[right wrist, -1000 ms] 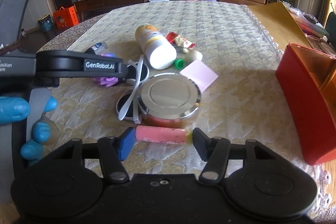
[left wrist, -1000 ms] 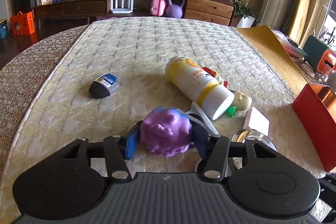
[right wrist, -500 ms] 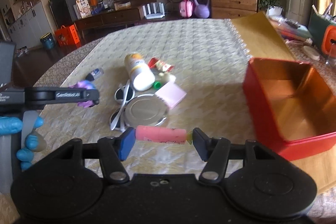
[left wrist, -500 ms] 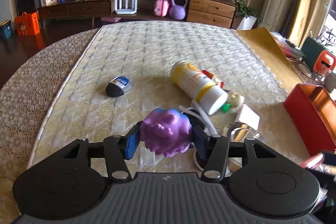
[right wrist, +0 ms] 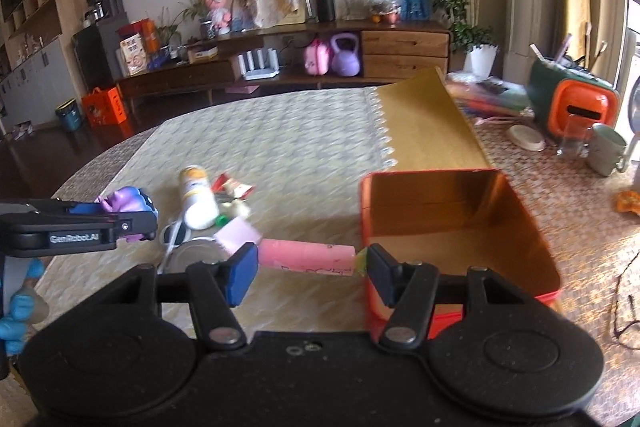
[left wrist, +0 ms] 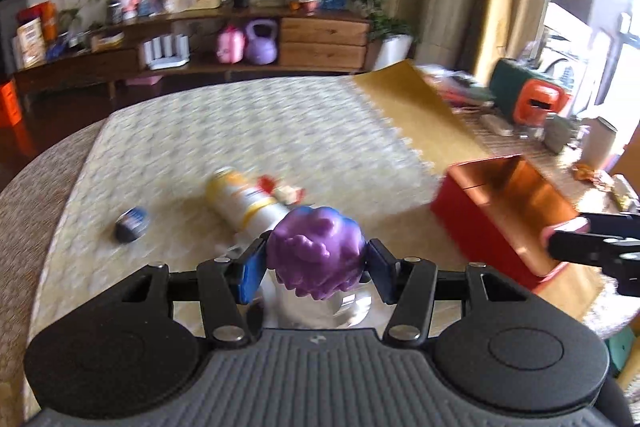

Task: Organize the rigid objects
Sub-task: 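Carry the purple ball and pink eraser into the red tin and release both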

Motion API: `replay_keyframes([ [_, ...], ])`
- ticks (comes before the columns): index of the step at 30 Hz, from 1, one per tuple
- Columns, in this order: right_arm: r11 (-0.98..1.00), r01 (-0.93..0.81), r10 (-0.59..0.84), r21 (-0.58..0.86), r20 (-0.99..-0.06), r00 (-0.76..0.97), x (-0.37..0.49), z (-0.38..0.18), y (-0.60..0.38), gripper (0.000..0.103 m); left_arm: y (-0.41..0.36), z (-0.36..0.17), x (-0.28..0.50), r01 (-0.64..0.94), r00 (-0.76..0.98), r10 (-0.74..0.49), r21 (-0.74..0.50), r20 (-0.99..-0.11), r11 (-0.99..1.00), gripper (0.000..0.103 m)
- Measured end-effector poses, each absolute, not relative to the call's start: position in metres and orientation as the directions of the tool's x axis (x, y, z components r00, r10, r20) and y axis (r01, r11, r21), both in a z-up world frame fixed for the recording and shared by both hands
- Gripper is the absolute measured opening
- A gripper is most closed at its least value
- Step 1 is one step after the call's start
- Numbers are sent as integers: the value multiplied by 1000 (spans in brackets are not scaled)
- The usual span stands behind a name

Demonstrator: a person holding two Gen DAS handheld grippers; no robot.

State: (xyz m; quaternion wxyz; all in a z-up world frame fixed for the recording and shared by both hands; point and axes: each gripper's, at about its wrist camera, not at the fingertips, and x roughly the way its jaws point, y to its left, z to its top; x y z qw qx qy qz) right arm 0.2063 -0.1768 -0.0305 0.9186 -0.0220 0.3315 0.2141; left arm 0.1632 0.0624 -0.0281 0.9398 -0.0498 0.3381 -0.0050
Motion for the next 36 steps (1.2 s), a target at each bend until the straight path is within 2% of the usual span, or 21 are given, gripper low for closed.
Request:
replay_keyframes([
  [16,931,-358,312,69,-658,685,255,-53,-248,59,-61,-14,238,178,745,-173,-58,-645,982,54],
  [20,926,-373,311,55,-672,672,265,-61,-255,59,-84,-22,264,200,709,-201,-81,-676,976,54],
  [23,911,-411,321,41,-695,643,273,-69,-254,59,-97,-31,288,211,668,-253,-147,-700,966,54],
  [26,898,-440,321,24,-719,616,281,-76,-251,59,-114,-43,311,219,648,-227,-108,-727,970,54],
  [36,881,-472,324,25,-760,563,307,-96,-247,59,-156,-75,362,234,579,-214,-91,-787,968,54],
])
